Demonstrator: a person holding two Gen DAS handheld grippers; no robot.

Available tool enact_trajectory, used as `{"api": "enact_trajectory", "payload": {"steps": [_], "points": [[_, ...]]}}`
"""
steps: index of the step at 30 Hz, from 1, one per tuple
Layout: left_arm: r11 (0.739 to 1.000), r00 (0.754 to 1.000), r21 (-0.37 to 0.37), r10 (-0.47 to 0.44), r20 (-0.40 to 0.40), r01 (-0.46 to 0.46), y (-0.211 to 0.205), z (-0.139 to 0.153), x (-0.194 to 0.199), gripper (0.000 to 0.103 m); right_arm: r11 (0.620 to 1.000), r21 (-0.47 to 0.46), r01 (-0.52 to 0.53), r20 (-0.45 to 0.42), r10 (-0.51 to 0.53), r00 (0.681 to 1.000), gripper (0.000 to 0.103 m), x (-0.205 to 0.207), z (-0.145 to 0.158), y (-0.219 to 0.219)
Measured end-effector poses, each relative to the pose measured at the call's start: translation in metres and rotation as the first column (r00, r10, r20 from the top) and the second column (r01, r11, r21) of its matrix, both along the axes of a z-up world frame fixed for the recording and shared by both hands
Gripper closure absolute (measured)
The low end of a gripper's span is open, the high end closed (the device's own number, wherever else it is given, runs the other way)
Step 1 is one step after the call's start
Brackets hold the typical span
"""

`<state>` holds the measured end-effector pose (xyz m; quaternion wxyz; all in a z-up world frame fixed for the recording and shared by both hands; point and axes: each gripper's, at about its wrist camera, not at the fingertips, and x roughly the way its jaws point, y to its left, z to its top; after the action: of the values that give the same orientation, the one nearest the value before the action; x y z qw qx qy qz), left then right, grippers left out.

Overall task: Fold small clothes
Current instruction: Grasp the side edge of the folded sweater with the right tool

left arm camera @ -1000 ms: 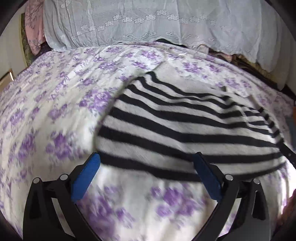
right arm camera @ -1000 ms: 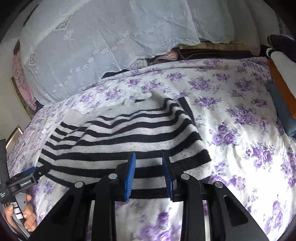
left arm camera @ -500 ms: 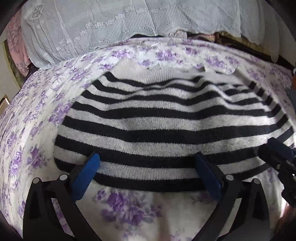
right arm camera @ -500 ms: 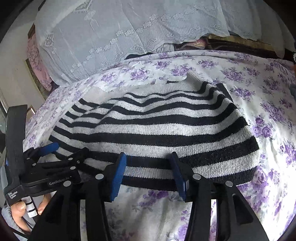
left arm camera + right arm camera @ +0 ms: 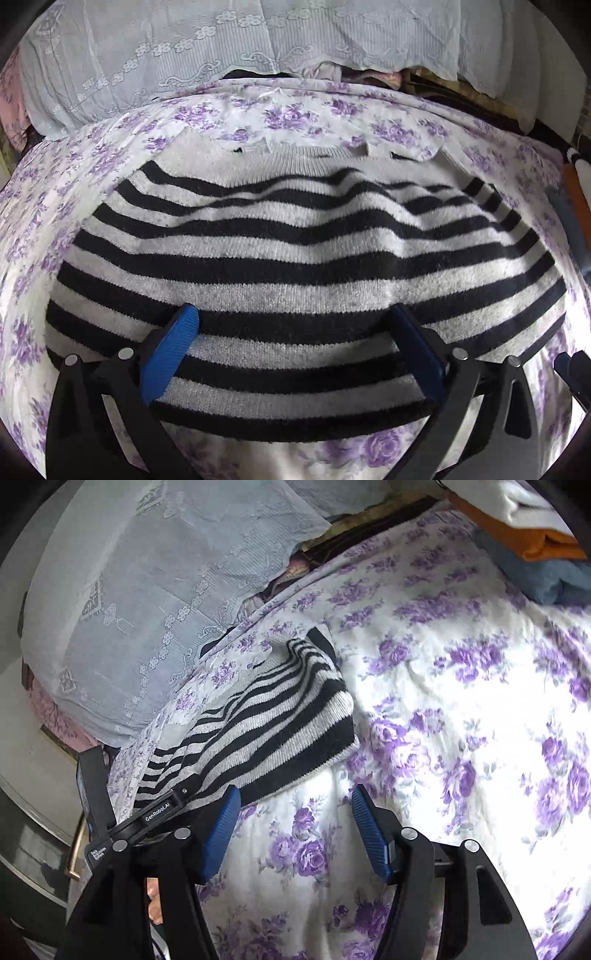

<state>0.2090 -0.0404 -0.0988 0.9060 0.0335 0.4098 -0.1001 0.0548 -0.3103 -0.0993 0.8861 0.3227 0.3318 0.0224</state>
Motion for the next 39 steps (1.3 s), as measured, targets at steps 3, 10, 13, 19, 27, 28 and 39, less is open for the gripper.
{"api": "enact_trajectory", "payload": {"steps": [3,10,13,19,27,28,39], "points": [[1.0,0.999,-0.012,0.019,0.035,-0.018,0.004,0.012,-0.009,0.004,0.998,0.063,0.021,-0.001,-0.021,1.0,0.037,0.002,-0.007,-0.006],[0.994,0.994,-0.043,0.104,0.009,-0.104,0.02,0.021,0.017,0.004,0.966,0.24,0.093,-0.037,-0.086,0.996,0.035,0.034,-0.012,-0.018],[0.994,0.994,-0.019,0.106,-0.008,-0.106,0.017,0.001,0.023,0.004,0.966,0.228,0.124,-0.049,-0.115,0.992,0.035,0.049,-0.012,-0.015],[0.996,0.996,-0.02,0.09,0.0,-0.09,0.018,0.002,0.023,0.004,0.961,0.22,0.17,-0.03,-0.168,0.985,0.035,0.068,-0.01,-0.021],[0.996,0.997,-0.034,0.081,-0.002,-0.081,0.019,0.004,0.024,0.004,0.965,0.158,0.209,-0.009,-0.21,0.978,0.035,0.099,-0.008,-0.025],[0.996,0.997,-0.052,0.079,-0.004,-0.079,0.021,0.007,0.024,0.004,0.972,0.119,0.202,0.006,-0.204,0.979,0.035,0.102,-0.007,-0.022],[0.992,0.995,0.069,0.1,0.02,-0.101,0.001,0.002,0.044,0.004,0.982,0.063,0.177,0.061,-0.181,0.982,0.05,0.108,-0.008,-0.021]]}}
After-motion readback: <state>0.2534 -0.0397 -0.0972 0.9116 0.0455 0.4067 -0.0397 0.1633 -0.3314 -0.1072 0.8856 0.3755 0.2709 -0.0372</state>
